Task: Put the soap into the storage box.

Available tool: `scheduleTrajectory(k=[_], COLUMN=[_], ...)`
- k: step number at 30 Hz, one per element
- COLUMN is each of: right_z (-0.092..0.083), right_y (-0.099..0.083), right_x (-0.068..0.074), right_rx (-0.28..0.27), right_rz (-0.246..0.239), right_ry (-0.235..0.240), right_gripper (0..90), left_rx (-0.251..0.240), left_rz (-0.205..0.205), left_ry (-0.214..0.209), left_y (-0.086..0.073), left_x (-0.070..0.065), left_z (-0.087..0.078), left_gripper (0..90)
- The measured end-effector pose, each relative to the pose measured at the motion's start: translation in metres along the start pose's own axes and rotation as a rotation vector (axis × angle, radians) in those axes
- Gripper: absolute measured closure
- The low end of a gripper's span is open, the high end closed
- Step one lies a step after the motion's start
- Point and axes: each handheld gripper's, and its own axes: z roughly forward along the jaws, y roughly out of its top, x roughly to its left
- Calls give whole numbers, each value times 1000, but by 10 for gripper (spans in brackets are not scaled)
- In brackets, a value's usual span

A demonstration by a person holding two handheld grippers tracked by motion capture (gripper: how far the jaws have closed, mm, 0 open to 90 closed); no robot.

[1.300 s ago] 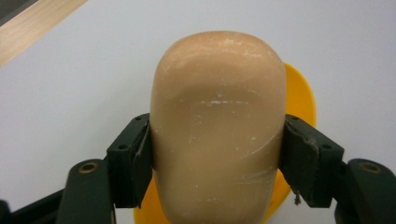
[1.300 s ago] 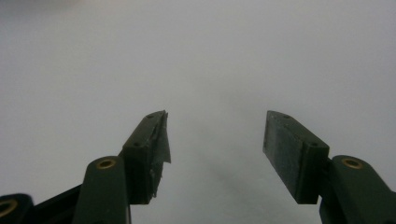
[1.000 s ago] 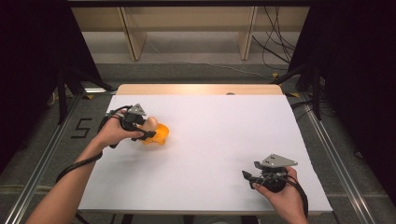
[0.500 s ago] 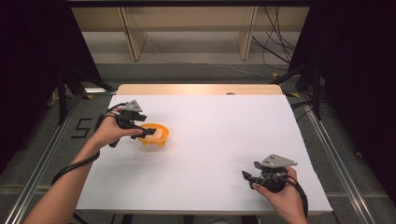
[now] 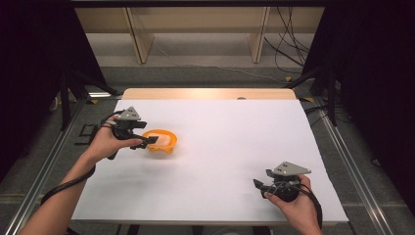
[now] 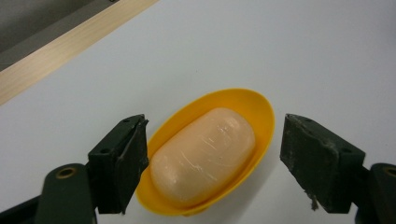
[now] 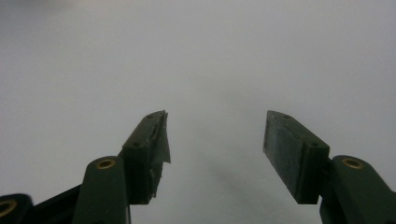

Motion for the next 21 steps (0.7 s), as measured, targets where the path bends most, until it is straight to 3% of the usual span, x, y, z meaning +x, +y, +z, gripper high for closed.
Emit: scheduleTrajectory(k=[1,4,5,9,10,14,19,21], right_z=[0,0,0,1,1,1,1,0], right_y=[0,0,0,0,0,0,0,0], right_x=[0,0,0,1,1,1,1,1], right_rx=[1,2,2,8,8,0,-2,-3], right_rz=[3,0,1,14,13,3,3,4], right_ry=[0,2,2,10,10,3,3,2], right_gripper=[405,405,404,402,402,401,400,400], left_rx=[-9,8,8,21,18,41,54,67], left_rz=[-20,-17,-33,-20,-34,-11,-44,-30], left_ry=[6,36,38,51,52,67,73,73], left_y=[-2,-6,-8,-14,-17,-22,-36,-38], left_x=[-2,-5,-7,-10,-13,-15,-25,-26], left_z=[-3,-12,-13,-19,-20,-23,-28,-29], left_gripper=[230,232,232,232,232,231,231,230])
